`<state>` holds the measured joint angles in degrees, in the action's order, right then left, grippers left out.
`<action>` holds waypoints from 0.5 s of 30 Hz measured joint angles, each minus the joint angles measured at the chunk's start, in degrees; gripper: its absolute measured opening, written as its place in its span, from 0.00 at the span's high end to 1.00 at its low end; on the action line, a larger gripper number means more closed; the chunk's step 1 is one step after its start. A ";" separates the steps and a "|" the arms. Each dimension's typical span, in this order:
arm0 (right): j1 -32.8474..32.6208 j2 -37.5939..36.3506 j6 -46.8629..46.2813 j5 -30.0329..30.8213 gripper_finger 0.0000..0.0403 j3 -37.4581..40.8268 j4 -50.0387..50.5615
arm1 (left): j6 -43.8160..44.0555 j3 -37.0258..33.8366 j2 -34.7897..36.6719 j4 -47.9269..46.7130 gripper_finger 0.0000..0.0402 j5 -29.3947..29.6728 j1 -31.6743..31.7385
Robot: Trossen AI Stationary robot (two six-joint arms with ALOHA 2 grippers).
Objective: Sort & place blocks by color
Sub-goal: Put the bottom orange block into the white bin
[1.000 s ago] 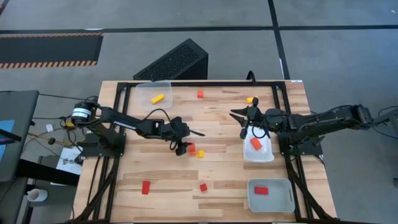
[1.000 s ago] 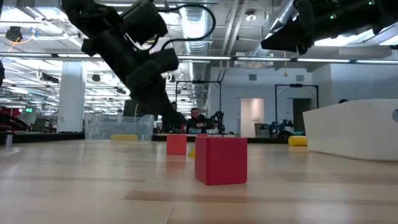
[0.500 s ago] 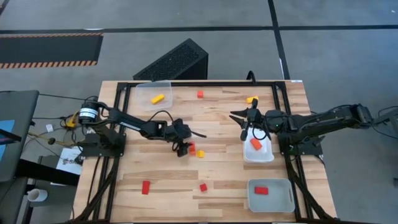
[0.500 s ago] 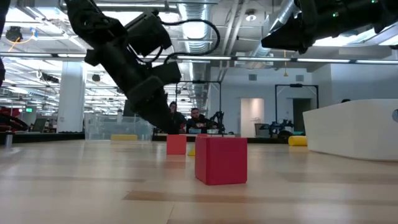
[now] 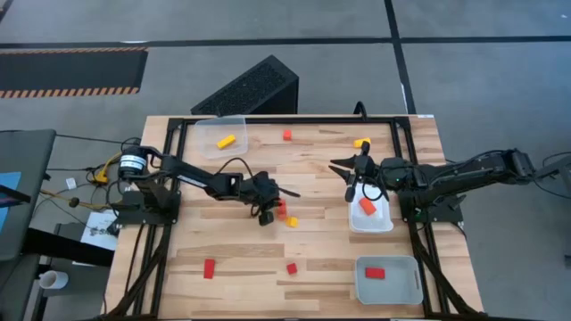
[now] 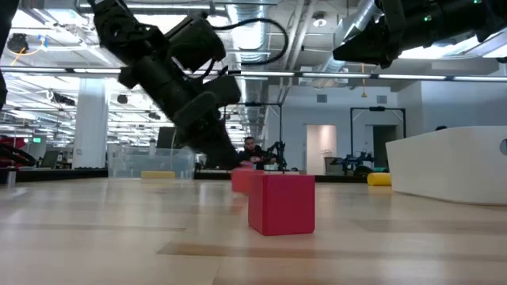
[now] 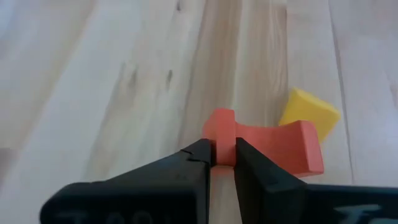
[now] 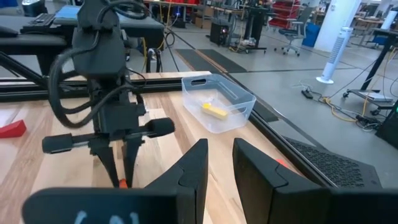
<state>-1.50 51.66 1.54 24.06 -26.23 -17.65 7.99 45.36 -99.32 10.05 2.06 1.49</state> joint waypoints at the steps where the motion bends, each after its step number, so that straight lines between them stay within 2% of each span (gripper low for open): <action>1: 0.04 0.13 -0.02 0.01 0.76 -0.01 -0.06 | -0.84 1.06 0.57 0.20 0.95 0.22 0.00; 6: 0.47 0.17 -0.83 0.00 0.76 -0.04 0.46 | -6.38 4.25 6.39 1.14 0.98 5.12 -0.38; 10: 0.80 0.20 -4.46 -1.39 0.76 -0.04 1.84 | -10.38 3.97 10.48 5.22 0.98 14.77 -0.33; 12: 2.07 0.19 -7.50 -4.42 0.76 -0.04 1.95 | -12.22 4.15 10.90 9.85 0.98 17.92 -0.24; 15: 4.55 0.28 -13.07 -12.07 0.75 -0.04 2.23 | -16.75 3.92 10.72 13.15 0.98 18.30 -0.35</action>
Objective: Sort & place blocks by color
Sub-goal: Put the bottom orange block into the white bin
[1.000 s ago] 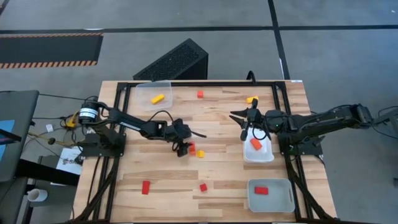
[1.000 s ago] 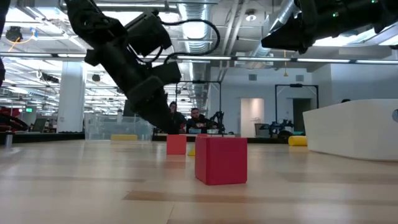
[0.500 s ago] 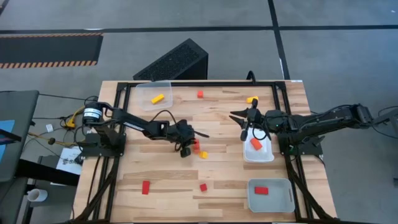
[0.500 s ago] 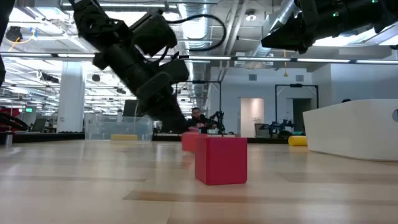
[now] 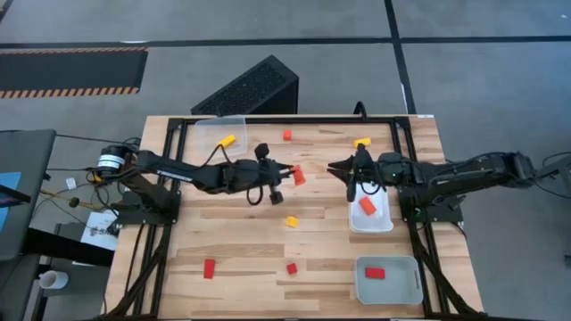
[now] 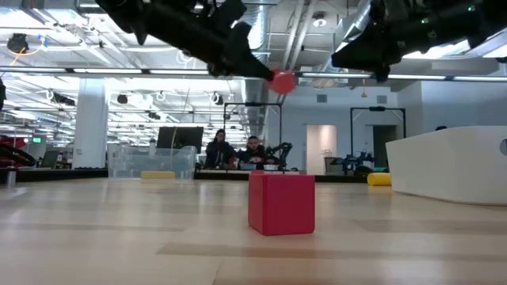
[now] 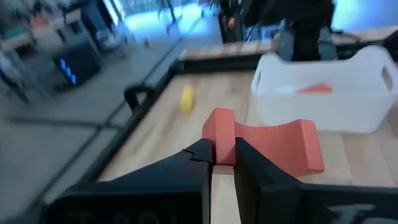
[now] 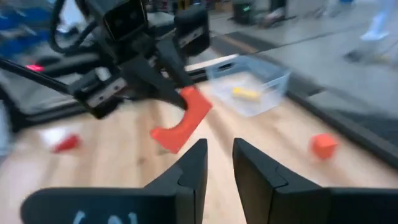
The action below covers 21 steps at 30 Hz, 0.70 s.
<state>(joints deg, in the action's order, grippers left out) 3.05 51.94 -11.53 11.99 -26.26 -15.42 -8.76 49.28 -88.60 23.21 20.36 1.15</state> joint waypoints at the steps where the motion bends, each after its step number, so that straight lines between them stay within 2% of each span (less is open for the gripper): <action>1: 0.76 0.45 -1.30 -2.34 0.73 0.00 -0.34 | -1.72 -0.01 -0.06 1.45 0.98 0.04 0.00; 4: 2.21 2.40 -2.26 -7.31 0.65 0.00 -1.15 | -5.43 0.02 -0.38 3.58 0.98 0.51 -0.23; 8: 2.36 7.57 -5.41 -7.68 0.48 0.00 -5.27 | -8.34 0.00 -0.68 6.05 0.98 0.94 -1.42; 10: 2.37 10.96 -7.44 -9.14 0.39 0.02 -10.31 | -10.17 0.00 -0.66 6.97 0.98 1.29 -2.55; 13: 2.43 15.92 -9.03 -15.45 0.28 0.02 -19.97 | -12.33 0.00 -0.66 6.96 0.98 1.35 -3.77; 17: 3.52 20.70 -12.67 -23.38 0.20 0.02 -30.54 | -12.72 0.00 -0.66 6.52 0.98 2.26 -5.07; 21: 4.60 25.43 -15.90 -24.56 0.19 0.02 -36.00 | -14.50 0.00 -0.66 7.22 0.98 2.91 -6.88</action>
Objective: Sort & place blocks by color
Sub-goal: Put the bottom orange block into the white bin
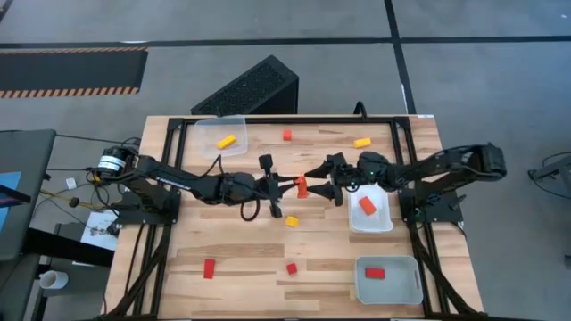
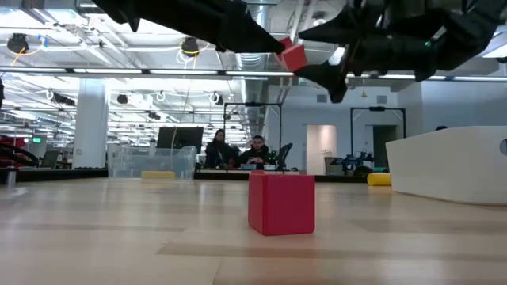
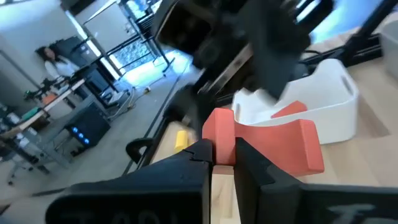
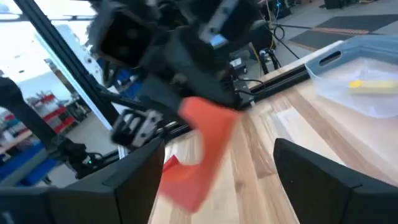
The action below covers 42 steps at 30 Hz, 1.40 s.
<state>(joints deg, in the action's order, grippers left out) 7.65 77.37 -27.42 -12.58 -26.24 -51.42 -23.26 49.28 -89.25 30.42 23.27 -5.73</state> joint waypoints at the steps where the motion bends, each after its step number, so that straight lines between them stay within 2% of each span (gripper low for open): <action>1: 0.14 1.08 -0.73 -0.06 0.20 0.00 -1.25 | -0.29 0.00 0.00 0.22 0.98 0.04 -0.39; 6: 1.19 6.43 -4.51 -1.60 0.30 -0.03 -7.71 | -1.10 0.00 0.02 0.45 0.98 1.75 -1.59; 10: 1.17 8.78 -5.57 -3.18 0.42 -0.81 -10.33 | -0.17 0.00 0.02 -0.32 0.98 1.97 -1.70; 13: 1.21 9.29 -5.35 -3.97 0.57 -1.57 -10.55 | 0.49 0.00 0.02 -0.31 0.98 2.25 -1.71; 18: 1.39 9.28 -5.37 -3.98 0.90 -1.81 -9.74 | 2.28 0.00 0.02 -0.25 0.95 3.65 -1.69; 19: 1.47 9.28 -5.35 -3.98 0.93 -1.81 -9.63 | 2.27 0.00 0.02 -0.25 0.94 3.99 -1.69; 25: 1.84 9.26 -4.27 -3.91 0.89 -1.95 -7.97 | 3.89 0.00 0.02 -1.24 0.94 3.78 -1.67; 28: 1.85 9.25 -3.77 -3.89 0.92 -1.95 -7.73 | 5.94 0.02 0.00 -1.63 0.91 4.70 -1.70; 34: 1.98 8.90 -2.31 -3.70 0.94 -1.70 -6.03 | 7.96 0.07 0.50 -5.18 0.74 8.63 -1.83; 38: 3.09 4.66 -1.77 -4.20 0.94 -1.70 4.21 | 9.18 0.07 0.50 -8.72 0.59 12.29 -2.96; 42: 4.24 -3.68 -0.25 -1.47 0.92 -1.70 20.78 | 9.38 0.07 0.50 -10.24 0.47 21.76 -4.80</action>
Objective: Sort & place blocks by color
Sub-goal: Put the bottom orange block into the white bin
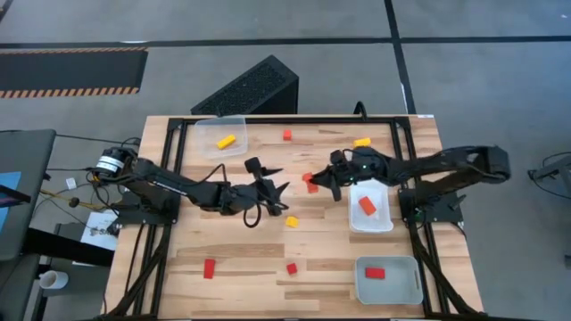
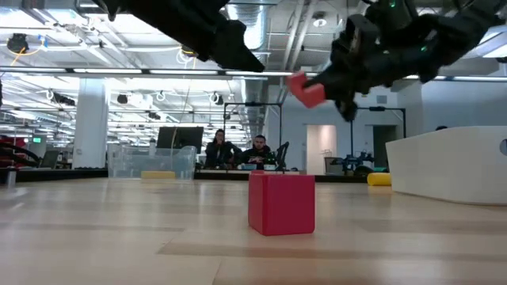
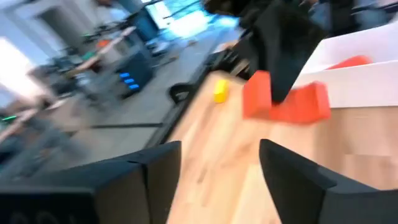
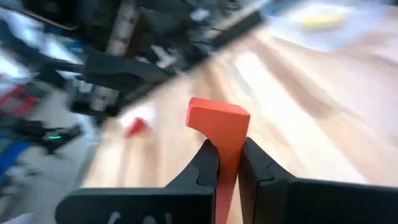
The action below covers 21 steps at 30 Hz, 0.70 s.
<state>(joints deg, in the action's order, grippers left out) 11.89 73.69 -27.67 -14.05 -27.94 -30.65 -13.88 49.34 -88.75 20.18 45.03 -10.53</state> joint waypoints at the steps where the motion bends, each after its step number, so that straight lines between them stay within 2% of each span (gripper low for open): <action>1: -0.05 -2.46 0.70 1.69 0.92 -0.02 4.77 | -0.19 0.00 0.00 0.06 0.45 2.25 -0.48; 3: -0.62 -7.69 1.41 5.37 0.92 0.00 14.27 | -1.05 0.00 0.00 0.31 0.42 4.78 -1.30; 6: -2.38 -15.48 1.35 11.61 0.93 0.00 27.72 | -0.52 -0.02 0.70 0.19 0.41 3.95 -2.05; 9: -5.16 -23.31 -1.08 16.89 0.92 0.00 39.73 | 0.38 -0.06 1.89 1.30 0.42 -0.47 -2.96; 13: -10.20 -32.02 -6.17 22.01 0.92 0.00 53.32 | 1.20 -0.04 3.88 4.13 0.45 -9.91 -4.11; 17: -14.42 -36.67 -11.68 23.47 0.92 -0.04 64.48 | 3.97 -0.04 5.52 6.78 0.48 -17.23 -4.11; 21: -17.09 -37.68 -17.35 26.43 0.91 -0.02 72.73 | 5.11 -0.04 5.52 9.90 0.50 -22.19 -4.01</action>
<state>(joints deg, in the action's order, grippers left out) -5.20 36.02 -45.02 12.38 -27.97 42.09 -8.77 49.30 -83.23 30.09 22.84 -14.54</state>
